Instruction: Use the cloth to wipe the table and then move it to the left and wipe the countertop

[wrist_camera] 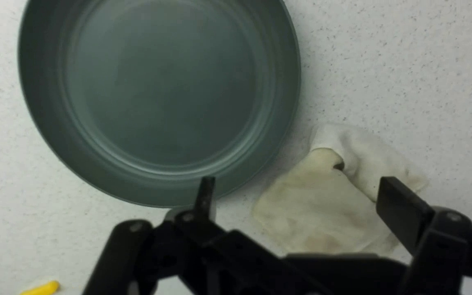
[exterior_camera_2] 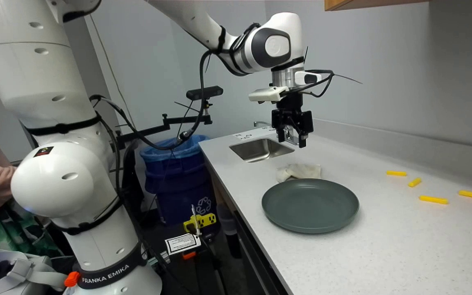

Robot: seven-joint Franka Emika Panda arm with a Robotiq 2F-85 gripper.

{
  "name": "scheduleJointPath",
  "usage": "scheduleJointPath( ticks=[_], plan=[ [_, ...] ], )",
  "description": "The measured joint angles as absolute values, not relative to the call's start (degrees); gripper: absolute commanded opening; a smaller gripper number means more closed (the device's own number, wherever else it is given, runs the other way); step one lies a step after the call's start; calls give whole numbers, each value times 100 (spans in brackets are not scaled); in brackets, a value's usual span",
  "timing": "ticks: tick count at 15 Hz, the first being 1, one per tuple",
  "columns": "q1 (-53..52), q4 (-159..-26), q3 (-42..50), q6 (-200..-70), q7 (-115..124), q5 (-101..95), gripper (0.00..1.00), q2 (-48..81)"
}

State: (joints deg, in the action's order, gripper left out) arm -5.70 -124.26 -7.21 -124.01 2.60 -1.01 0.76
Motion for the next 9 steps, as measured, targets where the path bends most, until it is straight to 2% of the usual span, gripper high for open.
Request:
scheduleJointPath(
  ticks=[9],
  plan=[
    [-1005, -11737, -1117, -12238, -1069, -329, 100, 1299]
  ],
)
